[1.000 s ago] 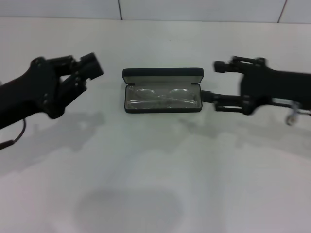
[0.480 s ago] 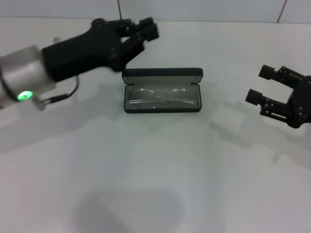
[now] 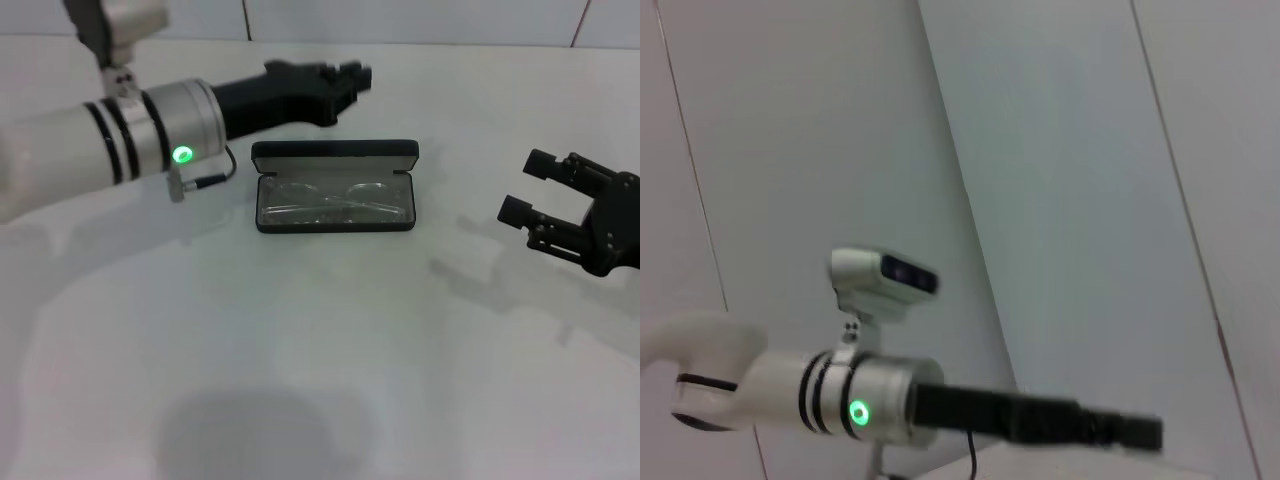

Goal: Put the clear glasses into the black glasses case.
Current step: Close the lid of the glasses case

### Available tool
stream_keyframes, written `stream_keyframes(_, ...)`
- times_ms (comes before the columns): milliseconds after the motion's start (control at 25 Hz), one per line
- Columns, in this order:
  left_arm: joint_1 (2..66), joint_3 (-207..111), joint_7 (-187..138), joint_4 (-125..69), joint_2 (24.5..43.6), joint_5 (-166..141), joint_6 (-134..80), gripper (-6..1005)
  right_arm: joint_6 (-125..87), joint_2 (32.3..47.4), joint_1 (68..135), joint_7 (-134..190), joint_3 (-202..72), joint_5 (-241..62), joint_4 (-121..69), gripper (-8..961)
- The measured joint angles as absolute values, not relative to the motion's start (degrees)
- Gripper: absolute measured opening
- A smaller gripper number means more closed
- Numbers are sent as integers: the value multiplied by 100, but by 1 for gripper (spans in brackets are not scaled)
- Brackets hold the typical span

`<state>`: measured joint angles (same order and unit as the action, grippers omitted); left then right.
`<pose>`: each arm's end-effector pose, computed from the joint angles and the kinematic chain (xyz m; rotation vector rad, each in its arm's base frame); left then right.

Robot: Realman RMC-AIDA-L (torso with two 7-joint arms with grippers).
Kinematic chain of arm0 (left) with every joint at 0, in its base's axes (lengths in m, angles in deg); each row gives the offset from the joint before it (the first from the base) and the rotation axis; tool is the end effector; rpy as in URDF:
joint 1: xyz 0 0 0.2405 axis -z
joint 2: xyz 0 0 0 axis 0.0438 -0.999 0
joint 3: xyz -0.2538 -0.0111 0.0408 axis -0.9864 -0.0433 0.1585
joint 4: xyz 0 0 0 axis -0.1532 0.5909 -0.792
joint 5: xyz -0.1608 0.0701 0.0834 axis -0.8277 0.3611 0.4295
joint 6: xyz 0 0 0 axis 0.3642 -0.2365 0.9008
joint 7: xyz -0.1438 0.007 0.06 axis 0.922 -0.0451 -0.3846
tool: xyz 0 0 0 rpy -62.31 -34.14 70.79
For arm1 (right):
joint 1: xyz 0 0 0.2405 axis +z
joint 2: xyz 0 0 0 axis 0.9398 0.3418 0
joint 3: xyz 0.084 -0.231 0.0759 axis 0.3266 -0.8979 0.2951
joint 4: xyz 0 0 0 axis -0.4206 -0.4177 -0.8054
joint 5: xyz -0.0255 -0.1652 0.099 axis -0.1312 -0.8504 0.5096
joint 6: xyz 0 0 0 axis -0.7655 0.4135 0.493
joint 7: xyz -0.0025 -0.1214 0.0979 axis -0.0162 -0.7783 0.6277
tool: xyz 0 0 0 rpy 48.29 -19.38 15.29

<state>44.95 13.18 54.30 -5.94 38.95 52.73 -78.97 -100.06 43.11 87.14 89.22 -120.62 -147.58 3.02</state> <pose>-0.1727 0.3988 -0.0632 -2.4941 -0.7519 -0.8612 0.2544 0.2842 0.0073 -2.4343 0.4780 1.1340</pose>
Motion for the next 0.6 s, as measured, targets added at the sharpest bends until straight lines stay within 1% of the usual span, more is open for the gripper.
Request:
stream_keyframes(200, 4437, 1662, 5533, -686, 3926, 5250, -7460, 93, -10013, 4313, 8802, 8924, -12060, -14754, 151, 755)
stream_keyframes(600, 4354, 1689, 5526, -1062, 3949, 5231, -7391, 93, -10010, 4309, 8977, 8924, -12055, -14746, 34, 754)
